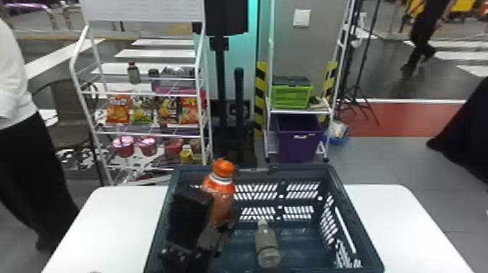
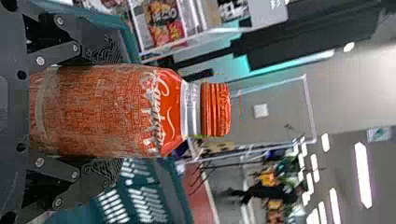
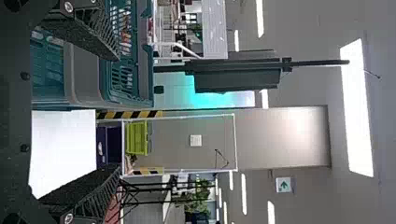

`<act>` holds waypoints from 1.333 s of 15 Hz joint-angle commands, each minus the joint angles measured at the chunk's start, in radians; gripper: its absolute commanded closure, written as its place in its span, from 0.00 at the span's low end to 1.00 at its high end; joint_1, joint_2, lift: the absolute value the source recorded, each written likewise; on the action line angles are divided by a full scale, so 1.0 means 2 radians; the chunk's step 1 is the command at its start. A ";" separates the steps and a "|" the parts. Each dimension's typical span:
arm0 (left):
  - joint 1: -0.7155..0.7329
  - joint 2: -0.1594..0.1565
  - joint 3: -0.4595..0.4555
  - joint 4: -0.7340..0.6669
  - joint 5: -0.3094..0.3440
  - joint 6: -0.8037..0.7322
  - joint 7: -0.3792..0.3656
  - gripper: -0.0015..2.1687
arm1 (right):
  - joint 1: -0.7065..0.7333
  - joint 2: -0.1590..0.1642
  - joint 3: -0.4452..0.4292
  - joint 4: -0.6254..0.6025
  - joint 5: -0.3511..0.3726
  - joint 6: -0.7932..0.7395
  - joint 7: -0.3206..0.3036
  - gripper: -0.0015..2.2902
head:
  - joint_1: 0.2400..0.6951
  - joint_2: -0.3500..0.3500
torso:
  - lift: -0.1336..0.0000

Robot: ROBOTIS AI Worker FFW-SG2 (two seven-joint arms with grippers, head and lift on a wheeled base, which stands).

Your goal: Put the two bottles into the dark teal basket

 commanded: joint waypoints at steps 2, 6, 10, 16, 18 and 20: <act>-0.072 -0.002 -0.015 0.047 0.024 0.085 -0.032 0.99 | 0.011 0.004 -0.001 0.013 -0.004 -0.039 0.001 0.04 | 0.57 0.50 | 1.00; -0.158 0.000 -0.029 0.068 0.046 0.294 -0.113 0.99 | 0.024 0.012 -0.008 0.019 -0.007 -0.074 0.003 0.04 | 0.57 0.50 | 1.00; -0.254 -0.006 -0.086 0.139 0.050 0.361 -0.174 0.99 | 0.035 0.017 -0.008 0.028 -0.010 -0.114 0.004 0.04 | 0.57 0.50 | 1.00; -0.332 -0.071 -0.117 0.271 0.040 0.387 -0.247 0.99 | 0.045 0.023 -0.011 0.053 -0.024 -0.178 0.004 0.04 | 0.57 0.50 | 1.00; -0.345 -0.086 -0.130 0.298 0.024 0.387 -0.259 0.99 | 0.047 0.025 -0.017 0.061 -0.034 -0.189 0.008 0.04 | 0.57 0.50 | 1.00; -0.351 -0.097 -0.133 0.316 0.013 0.387 -0.269 0.99 | 0.047 0.026 -0.021 0.065 -0.038 -0.200 0.009 0.04 | 0.57 0.50 | 1.00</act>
